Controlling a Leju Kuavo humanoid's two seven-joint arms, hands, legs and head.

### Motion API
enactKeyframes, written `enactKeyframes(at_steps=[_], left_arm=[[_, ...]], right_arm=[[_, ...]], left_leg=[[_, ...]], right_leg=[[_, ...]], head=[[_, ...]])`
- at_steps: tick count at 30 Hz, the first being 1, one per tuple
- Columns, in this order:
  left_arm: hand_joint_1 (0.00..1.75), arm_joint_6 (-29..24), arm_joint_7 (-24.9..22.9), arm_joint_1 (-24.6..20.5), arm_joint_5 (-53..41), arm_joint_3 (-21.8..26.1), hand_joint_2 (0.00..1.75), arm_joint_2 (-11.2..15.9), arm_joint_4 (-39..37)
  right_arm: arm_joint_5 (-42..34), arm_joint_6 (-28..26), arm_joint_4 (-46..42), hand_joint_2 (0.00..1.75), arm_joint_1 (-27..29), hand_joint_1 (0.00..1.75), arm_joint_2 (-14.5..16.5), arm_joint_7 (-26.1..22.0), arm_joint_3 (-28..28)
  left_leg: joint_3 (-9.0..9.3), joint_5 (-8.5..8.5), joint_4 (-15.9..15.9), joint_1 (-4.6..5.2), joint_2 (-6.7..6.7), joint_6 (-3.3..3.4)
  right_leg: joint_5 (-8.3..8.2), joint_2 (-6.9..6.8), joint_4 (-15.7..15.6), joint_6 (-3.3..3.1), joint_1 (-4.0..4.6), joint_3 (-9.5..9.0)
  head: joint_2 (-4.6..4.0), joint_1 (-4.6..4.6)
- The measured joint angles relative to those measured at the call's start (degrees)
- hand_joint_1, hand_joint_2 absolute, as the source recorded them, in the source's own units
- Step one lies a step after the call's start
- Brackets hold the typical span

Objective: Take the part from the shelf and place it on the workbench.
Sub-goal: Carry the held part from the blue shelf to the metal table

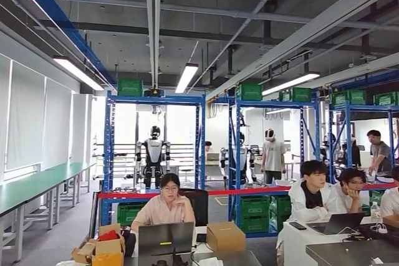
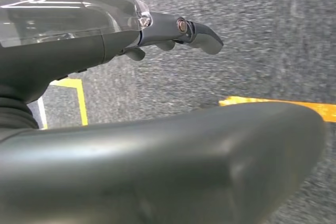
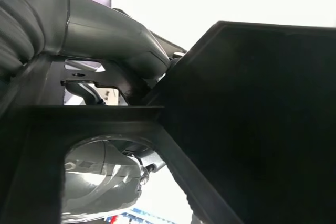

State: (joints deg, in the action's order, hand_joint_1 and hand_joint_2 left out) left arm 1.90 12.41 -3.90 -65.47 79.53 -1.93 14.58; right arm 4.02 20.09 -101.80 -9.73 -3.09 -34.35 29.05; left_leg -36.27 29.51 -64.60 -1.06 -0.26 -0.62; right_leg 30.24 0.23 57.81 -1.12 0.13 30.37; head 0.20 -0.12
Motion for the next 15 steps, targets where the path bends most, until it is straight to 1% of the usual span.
enactKeyframes(at_steps=[1, 2, 4, 5, 6, 7, 8, 10, 11, 12, 13, 14, 15], left_arm=[[0.0, 0.0, 0.0, -0.1, 0.0, 0.0, 1.75, 0.0, 0.0], [0.0, 0.0, 0.0, -0.1, 0.0, 0.0, 1.75, 0.0, 0.0], [0.0, 0.0, 0.0, 0.0, -0.1, 0.0, 1.75, 0.0, 0.0], [0.0, 0.0, 0.0, 0.1, -0.1, 0.0, 1.75, 0.0, 0.0], [0.0, 0.0, 0.0, 0.2, -0.1, 0.0, 1.75, 0.0, 0.0], [0.0, 0.0, 0.0, 0.2, -0.2, 0.0, 1.75, -0.1, 0.0], [0.0, 0.0, 0.0, 0.1, -0.2, -0.1, 1.75, -0.1, 0.0], [0.0, 0.0, 0.0, -0.1, -0.2, -0.1, 1.75, -0.1, 0.0], [0.0, 0.0, 0.0, -0.1, -0.3, -0.1, 1.75, -0.1, 0.0], [0.0, 0.1, 0.0, 0.0, -0.3, -0.1, 1.75, -0.1, 0.0], [0.0, 0.1, 0.0, 0.0, -0.4, -0.1, 1.75, -0.1, 0.0], [0.0, 0.1, 0.0, 0.0, -0.4, -0.1, 1.75, -0.1, 0.0], [0.0, 0.1, 0.0, -0.1, -0.4, -0.1, 1.75, -0.1, 0.0]], right_arm=[[0.0, 0.0, 0.0, 1.75, 0.0, 1.75, 0.0, 0.0, -0.1], [0.0, 0.0, 0.0, 1.75, 0.0, 1.75, 0.0, 0.0, -0.3], [0.0, 0.0, -0.1, 1.75, 0.0, 1.75, -0.1, 0.0, -0.5], [0.0, 0.0, -0.1, 1.75, 0.0, 1.75, -0.1, 0.0, -0.6], [0.0, 0.1, -0.2, 1.75, 0.0, 1.75, -0.1, 0.0, -0.7], [0.0, 0.1, -0.3, 1.75, -0.1, 1.75, -0.1, 0.0, -0.8], [0.0, 0.1, -0.3, 1.75, -0.2, 1.75, -0.1, 0.1, -0.9], [0.0, 0.1, -0.3, 1.75, -0.1, 1.75, -0.2, 0.1, -1.0], [0.0, 0.1, -0.3, 1.75, 0.0, 1.75, -0.2, 0.1, -1.0], [0.0, 0.1, -0.3, 1.75, 0.1, 1.75, -0.3, 0.1, -1.0], [0.0, 0.1, -0.3, 1.75, 0.1, 1.75, -0.3, 0.1, -1.1], [0.0, 0.1, -0.3, 1.75, 0.1, 1.75, -0.4, 0.1, -1.1], [0.0, 0.1, -0.4, 1.75, 0.1, 1.75, -0.4, 0.1, -1.1]], left_leg=[[0.84, -0.97, 2.8, 0.17, 0.09, 0.24], [1.27, -1.3, 4.3, 0.34, 0.17, 0.62], [1.44, -0.59, 4.9, 0.57, 0.29, 1.4], [1.68, -0.82, 4.9, 0.47, 0.28, 1.77], [2.03, -0.74, 5.1, 0.34, 0.25, 2.03], [2.46, -0.66, 5.3, 0.18, 0.22, 2.29], [2.82, -0.51, 5.5, 0.08, 0.21, 2.49], [3.43, 0.05, 5.6, 0.04, 0.19, 2.77], [3.83, 0.42, 5.6, 0.05, 0.18, 2.79], [4.33, 0.83, 5.6, 0.07, 0.17, 2.77], [4.94, 1.28, 5.6, 0.09, 0.13, 2.7], [5.63, 1.76, 5.6, 0.11, 0.08, 2.59], [6.24, 2.23, 5.7, 0.09, 0.04, 2.47]], right_leg=[[0.33, -0.04, 0.0, 0.27, 0.0, -0.35], [0.58, -0.07, 0.0, 0.62, 0.02, -0.41], [0.84, -0.07, 0.3, 1.35, 0.07, -0.25], [1.03, -0.07, 0.5, 1.71, 0.08, -0.29], [1.29, -0.08, 1.4, 2.01, 0.06, -0.09], [1.87, -0.09, 3.2, 2.29, 0.01, 0.74], [2.83, -0.1, 6.1, 2.55, -0.09, 2.35], [5.37, -0.11, 13.6, 2.92, -0.26, 7.13], [6.01, -0.11, 16.2, 3.04, -0.3, 9.2], [5.63, -0.11, 17.1, 3.05, -0.3, 10.46], [4.05, -0.11, 15.8, 2.93, -0.26, 10.64], [1.53, -0.11, 12.6, 2.68, -0.16, 9.88], [-1.19, -0.11, 8.7, 2.27, 0.03, 8.73]], head=[[0.01, -0.01], [0.03, -0.01], [0.04, -0.01], [0.04, 0.0], [0.03, -0.01], [0.02, -0.01], [0.02, 0.0], [0.01, -0.02], [0.0, -0.02], [0.0, -0.02], [0.0, -0.02], [0.0, -0.02], [0.0, -0.01]])
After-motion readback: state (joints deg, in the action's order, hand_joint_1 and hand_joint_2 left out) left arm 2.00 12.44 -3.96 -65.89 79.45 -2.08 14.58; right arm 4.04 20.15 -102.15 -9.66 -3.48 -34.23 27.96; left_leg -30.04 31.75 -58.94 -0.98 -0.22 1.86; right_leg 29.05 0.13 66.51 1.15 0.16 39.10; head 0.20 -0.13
